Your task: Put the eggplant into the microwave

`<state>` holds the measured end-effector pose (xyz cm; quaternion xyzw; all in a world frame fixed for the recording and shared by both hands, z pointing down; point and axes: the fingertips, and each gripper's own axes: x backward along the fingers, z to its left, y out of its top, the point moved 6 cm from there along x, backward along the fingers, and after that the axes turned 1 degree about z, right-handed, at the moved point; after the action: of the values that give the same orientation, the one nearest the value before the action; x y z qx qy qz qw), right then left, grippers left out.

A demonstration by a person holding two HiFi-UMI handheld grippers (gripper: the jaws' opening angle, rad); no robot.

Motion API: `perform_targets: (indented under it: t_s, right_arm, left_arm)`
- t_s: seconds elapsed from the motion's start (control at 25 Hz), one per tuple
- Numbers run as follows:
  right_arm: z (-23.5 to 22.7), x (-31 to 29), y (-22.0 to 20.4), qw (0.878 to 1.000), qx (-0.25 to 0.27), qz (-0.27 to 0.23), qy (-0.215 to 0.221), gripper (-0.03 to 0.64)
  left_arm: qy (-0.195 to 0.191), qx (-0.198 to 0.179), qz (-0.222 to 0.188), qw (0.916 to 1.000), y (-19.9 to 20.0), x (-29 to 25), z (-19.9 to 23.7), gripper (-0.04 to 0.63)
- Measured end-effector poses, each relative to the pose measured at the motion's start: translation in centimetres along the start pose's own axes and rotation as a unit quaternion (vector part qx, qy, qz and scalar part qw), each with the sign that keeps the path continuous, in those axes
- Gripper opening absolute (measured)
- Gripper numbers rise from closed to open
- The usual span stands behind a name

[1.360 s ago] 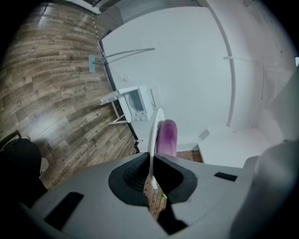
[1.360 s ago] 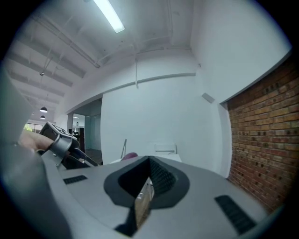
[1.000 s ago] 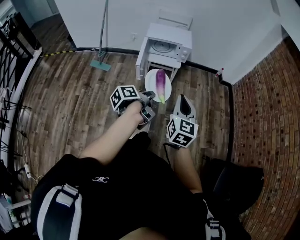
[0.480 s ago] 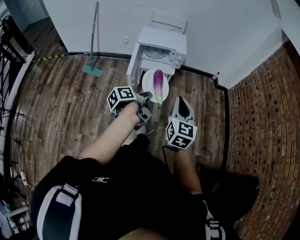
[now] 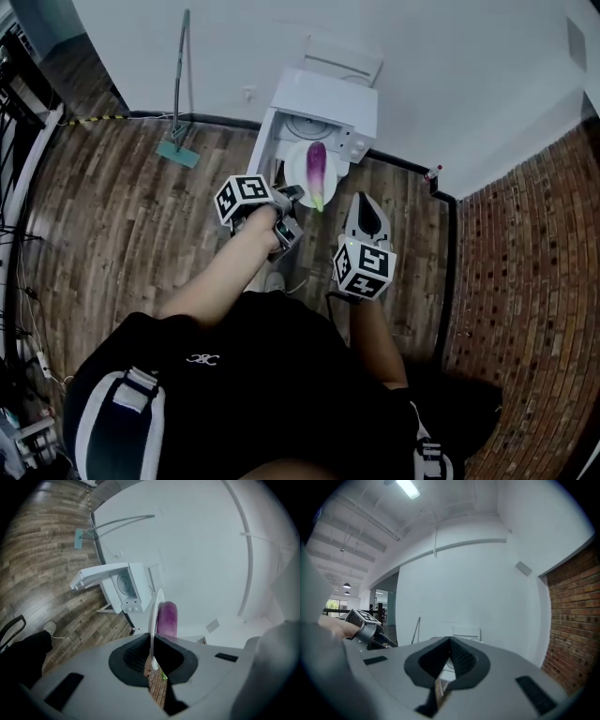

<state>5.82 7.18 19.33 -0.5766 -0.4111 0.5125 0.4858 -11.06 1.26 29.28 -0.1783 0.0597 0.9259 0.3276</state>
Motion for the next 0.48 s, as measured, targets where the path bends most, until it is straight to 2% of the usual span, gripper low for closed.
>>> perform_targets:
  t_s: [0.28, 0.48]
  right_arm:
    - [-1.9, -7.6, 1.5, 1.0, 0.002, 0.0, 0.007, 0.012]
    - [-2.4, -11.1, 1.3, 1.0, 0.0, 0.009, 0.014, 0.012]
  left_arm:
    - [-0.001, 0.002, 0.002, 1.0, 4.8, -5.1, -1.1, 0.014]
    - [0.005, 0.009, 0.008, 0.9999, 6.7, -7.3, -1.0, 0.014]
